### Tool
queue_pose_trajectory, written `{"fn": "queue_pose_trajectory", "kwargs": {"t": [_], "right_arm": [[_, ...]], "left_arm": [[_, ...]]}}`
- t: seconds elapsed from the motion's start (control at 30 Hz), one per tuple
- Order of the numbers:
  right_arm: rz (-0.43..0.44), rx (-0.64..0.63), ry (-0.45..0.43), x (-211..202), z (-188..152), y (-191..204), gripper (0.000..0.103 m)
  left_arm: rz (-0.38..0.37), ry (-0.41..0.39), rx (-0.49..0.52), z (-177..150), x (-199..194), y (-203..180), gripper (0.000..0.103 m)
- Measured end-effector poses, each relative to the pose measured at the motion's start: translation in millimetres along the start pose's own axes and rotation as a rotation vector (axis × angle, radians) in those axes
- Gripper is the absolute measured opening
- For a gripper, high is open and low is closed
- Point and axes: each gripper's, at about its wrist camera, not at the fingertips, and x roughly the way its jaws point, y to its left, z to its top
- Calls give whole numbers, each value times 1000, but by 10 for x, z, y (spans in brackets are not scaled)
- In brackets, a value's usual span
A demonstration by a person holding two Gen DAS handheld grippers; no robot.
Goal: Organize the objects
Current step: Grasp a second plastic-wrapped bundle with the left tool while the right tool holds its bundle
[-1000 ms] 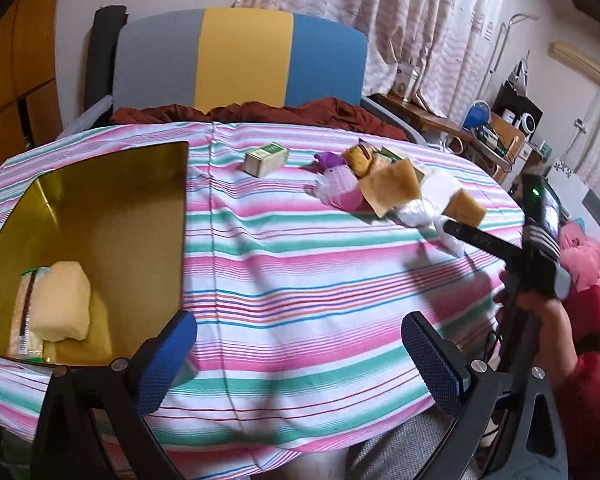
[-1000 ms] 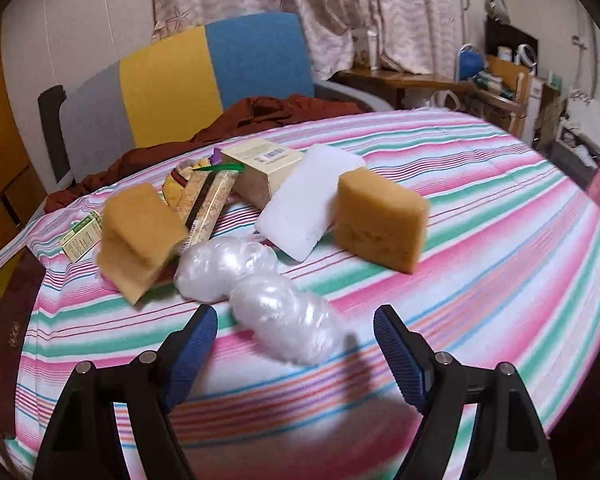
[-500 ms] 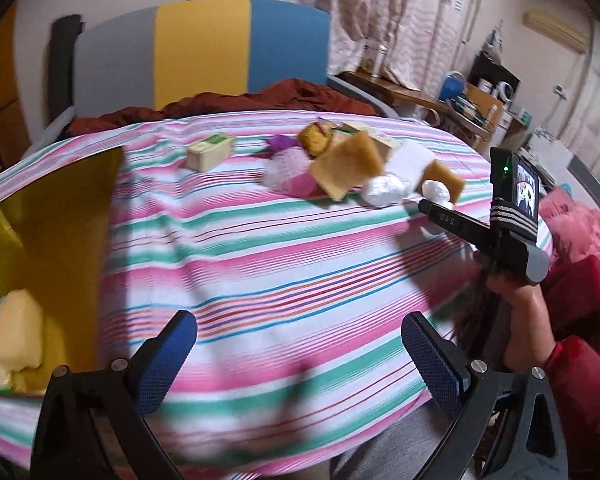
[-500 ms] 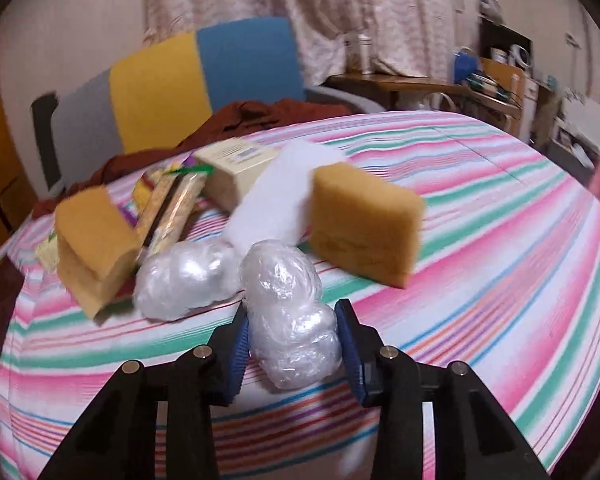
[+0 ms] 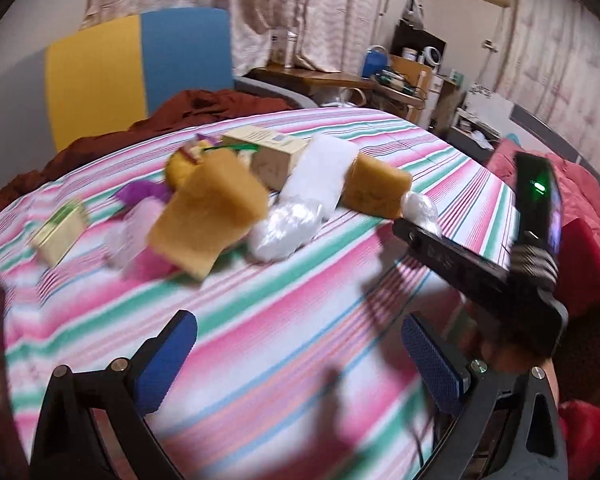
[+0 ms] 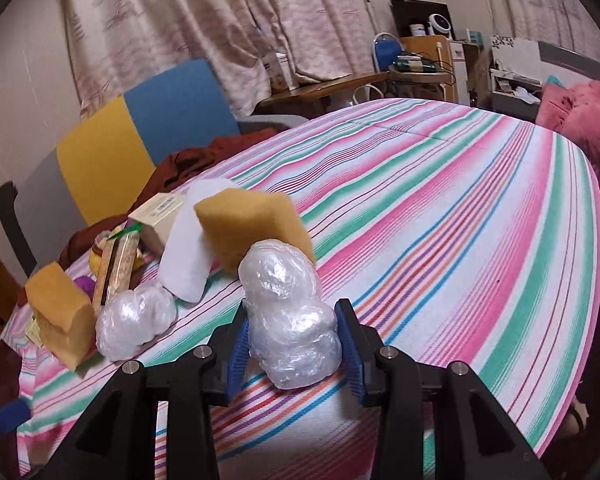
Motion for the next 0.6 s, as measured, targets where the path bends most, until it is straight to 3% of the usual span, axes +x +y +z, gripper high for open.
{"fn": "queue_pose_trajectory", "kwargs": {"t": [0.1,0.27,0.5,0.6], "right_arm": [[15,14,-4,23,11,-26,41],[13,14,-6,52,8,-26,41],[12,13,-8,46,-3,-37,41],[15,14,-8,54,-3,-36,41]], "left_arm": [[-15,1,10,164,218,83,102],[-22,41,56,370,521,104,88],[-9,-10,92,578,737,15,84],[18,24,121,601,866,-41,61]]}}
